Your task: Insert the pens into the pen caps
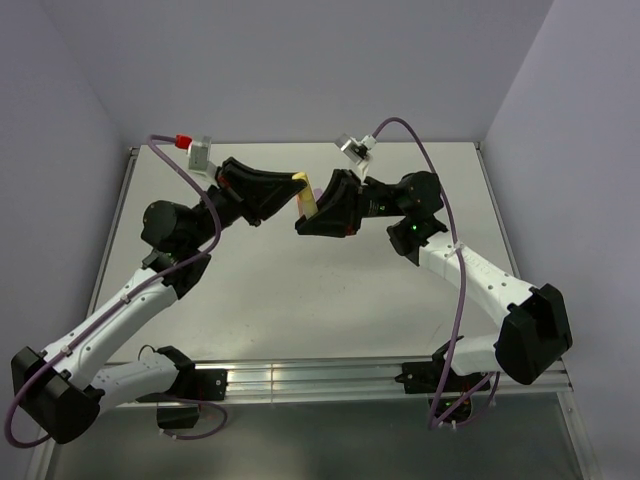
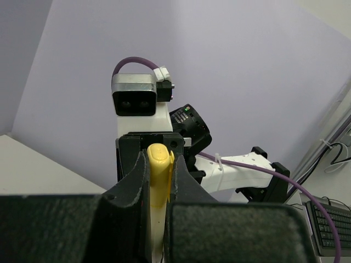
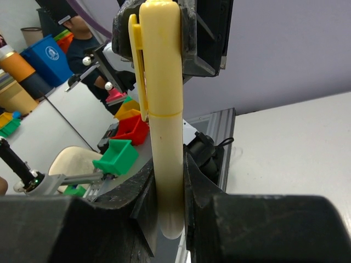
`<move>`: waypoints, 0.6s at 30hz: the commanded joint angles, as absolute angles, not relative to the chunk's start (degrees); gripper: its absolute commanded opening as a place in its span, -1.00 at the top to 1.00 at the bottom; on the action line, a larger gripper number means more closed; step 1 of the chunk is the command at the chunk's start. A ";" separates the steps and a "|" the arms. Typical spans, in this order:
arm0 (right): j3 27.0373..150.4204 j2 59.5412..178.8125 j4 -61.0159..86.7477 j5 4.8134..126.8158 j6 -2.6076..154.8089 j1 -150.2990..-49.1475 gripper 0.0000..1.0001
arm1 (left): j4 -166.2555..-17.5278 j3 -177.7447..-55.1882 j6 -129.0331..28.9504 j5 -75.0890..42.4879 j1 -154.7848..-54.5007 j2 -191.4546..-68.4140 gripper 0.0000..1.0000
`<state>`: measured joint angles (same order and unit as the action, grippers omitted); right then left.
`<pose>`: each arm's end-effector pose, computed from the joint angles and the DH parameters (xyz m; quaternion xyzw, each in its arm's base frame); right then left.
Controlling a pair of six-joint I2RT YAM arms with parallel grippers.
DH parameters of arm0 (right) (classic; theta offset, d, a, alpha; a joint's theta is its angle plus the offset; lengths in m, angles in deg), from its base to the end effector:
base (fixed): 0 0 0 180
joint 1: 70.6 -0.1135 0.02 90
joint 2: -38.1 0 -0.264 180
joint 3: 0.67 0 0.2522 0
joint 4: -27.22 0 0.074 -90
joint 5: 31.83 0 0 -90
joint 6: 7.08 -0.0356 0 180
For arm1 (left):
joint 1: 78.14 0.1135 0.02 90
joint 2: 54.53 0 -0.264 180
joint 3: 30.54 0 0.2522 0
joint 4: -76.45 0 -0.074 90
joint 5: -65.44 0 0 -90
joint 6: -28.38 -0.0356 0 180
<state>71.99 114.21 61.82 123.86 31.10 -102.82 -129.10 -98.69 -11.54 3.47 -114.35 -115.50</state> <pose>0.2232 0.1790 0.4005 -0.3953 0.4871 0.6878 0.3653 0.1763 -0.1498 0.4329 0.1549 0.4872 -0.6670 0.5420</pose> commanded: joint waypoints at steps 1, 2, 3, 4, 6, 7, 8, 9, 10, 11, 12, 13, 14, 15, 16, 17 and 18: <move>78.04 114.47 63.65 109.50 29.57 -102.41 1.00 | -116.95 -96.59 -13.89 17.62 -119.10 -116.31 0.99; 78.22 114.39 63.56 109.50 29.57 -102.41 1.00 | -116.69 -96.77 -13.98 17.71 -119.19 -116.40 0.99; 78.40 114.47 63.12 109.59 29.74 -102.41 1.00 | -116.33 -96.85 -14.16 17.80 -119.36 -116.49 0.99; 78.48 114.47 62.86 109.68 29.92 -102.41 1.00 | -115.11 -97.03 -14.77 17.71 -119.54 -116.58 0.99; 78.84 114.56 61.98 110.29 30.44 -102.41 1.00 | -113.26 -97.91 -15.65 18.24 -119.71 -116.93 0.99; 79.10 114.56 61.54 110.64 30.62 -102.50 1.00 | -112.56 -98.26 -16.61 18.41 -119.63 -117.10 0.99; 79.45 114.65 61.02 110.99 30.79 -102.50 1.00 | -109.94 -99.13 -17.23 18.50 -119.63 -117.28 0.99; 79.54 114.47 59.44 111.00 31.67 -102.50 1.00 | -108.87 -99.58 -18.02 18.33 -119.71 -117.28 0.99; 79.54 114.21 58.99 110.91 32.11 -102.50 1.00 | -108.25 -99.67 -18.72 18.94 -119.63 -117.37 0.99; 79.37 113.95 58.64 110.73 32.55 -102.50 1.00 | -107.29 -99.76 -18.99 19.03 -119.71 -117.37 0.99; 79.28 113.60 58.29 110.47 32.99 -102.50 1.00 | -107.02 -99.67 -19.26 19.29 -119.72 -117.37 0.99; 79.19 113.33 58.11 110.38 33.08 -102.50 1.00 | -106.93 -99.58 -19.43 19.90 -119.72 -117.63 0.99; 79.54 113.24 58.02 110.29 33.26 -102.50 1.00 | -106.58 -99.32 -19.52 20.08 -119.72 -117.72 0.99; 79.80 113.16 57.67 110.38 33.43 -102.50 1.00 | -106.58 -99.23 -19.70 20.35 -119.72 -117.81 0.99; 80.06 113.15 57.32 110.38 33.52 -102.50 1.00 | -106.49 -99.05 -19.96 20.79 -119.80 -117.81 0.99; 80.85 113.24 56.97 110.38 33.78 -102.50 1.00 | -106.31 -98.71 -20.31 21.14 -119.80 -117.81 0.99; 81.29 113.33 56.27 110.55 33.96 -102.50 1.00 | -105.27 -98.53 -20.83 21.14 -119.89 -117.81 0.99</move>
<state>74.13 114.15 56.68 124.30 35.17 -102.96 -121.43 -101.90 -17.48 2.75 -115.25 -115.19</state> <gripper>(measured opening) 0.256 0.110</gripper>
